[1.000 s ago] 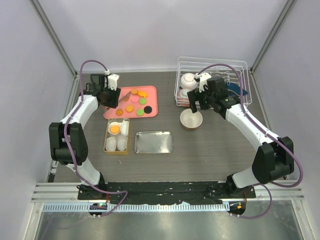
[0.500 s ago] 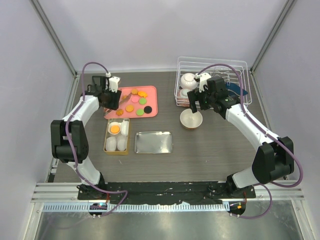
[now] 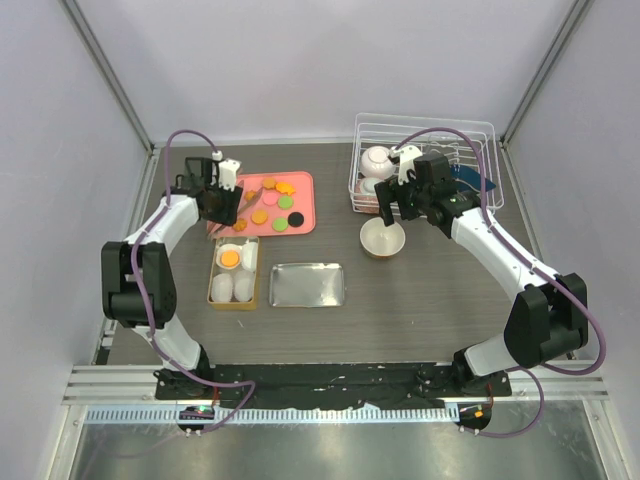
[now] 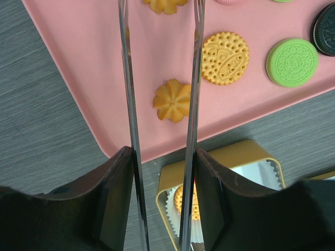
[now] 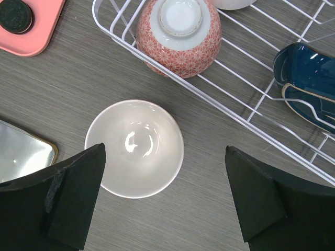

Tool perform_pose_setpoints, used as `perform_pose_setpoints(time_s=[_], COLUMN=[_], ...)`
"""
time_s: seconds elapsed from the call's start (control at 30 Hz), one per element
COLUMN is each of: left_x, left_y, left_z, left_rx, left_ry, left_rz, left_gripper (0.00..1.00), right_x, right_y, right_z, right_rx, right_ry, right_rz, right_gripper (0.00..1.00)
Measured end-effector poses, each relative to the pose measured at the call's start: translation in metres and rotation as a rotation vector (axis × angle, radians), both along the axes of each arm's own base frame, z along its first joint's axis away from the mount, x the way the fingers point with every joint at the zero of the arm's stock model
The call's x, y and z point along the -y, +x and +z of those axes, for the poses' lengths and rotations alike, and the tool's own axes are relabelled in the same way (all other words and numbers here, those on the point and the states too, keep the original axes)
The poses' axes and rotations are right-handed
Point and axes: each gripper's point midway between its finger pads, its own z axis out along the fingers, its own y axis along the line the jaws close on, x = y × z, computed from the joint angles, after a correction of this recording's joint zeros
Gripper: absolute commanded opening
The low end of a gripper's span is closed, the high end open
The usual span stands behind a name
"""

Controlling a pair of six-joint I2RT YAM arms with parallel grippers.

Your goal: Pack the cookies

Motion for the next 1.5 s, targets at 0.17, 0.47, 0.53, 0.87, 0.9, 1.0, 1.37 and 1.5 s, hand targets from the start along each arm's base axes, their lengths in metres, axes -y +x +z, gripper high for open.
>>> perform_pose_setpoints(time_s=[0.17,0.47,0.53,0.87,0.9,1.0,1.37,1.5], left_x=[-0.001,-0.002,-0.002,0.000,0.000,0.002,0.004,0.004], left_y=[-0.004,-0.007,-0.008,-0.014,-0.014,-0.014,-0.016,-0.017], left_z=[0.002,0.004,0.004,0.001,0.001,0.002,0.008,0.022], left_rx=[0.005,0.004,0.001,-0.026,-0.027,-0.029,-0.028,0.005], left_ry=[0.004,0.005,0.005,-0.004,-0.006,-0.014,-0.035,-0.034], left_rz=[0.003,0.005,0.004,0.002,0.002,0.000,0.010,0.014], left_gripper=[0.51,0.49,0.48,0.36,0.36,0.31,0.20,0.18], right_x=[0.000,0.000,0.000,0.000,0.000,-0.001,0.000,0.000], right_y=[0.000,0.000,0.000,0.000,0.000,0.000,-0.001,-0.001], right_z=[0.000,0.000,0.000,0.000,0.000,0.000,0.000,-0.001], right_rx=[0.000,-0.001,-0.001,-0.001,-0.001,-0.001,-0.003,-0.006], right_ry=[0.000,0.001,0.001,0.002,0.002,0.002,0.001,0.000], right_rz=[0.000,0.001,0.001,0.002,0.002,0.003,0.003,0.003], right_gripper=[1.00,1.00,1.00,1.00,1.00,1.00,1.00,1.00])
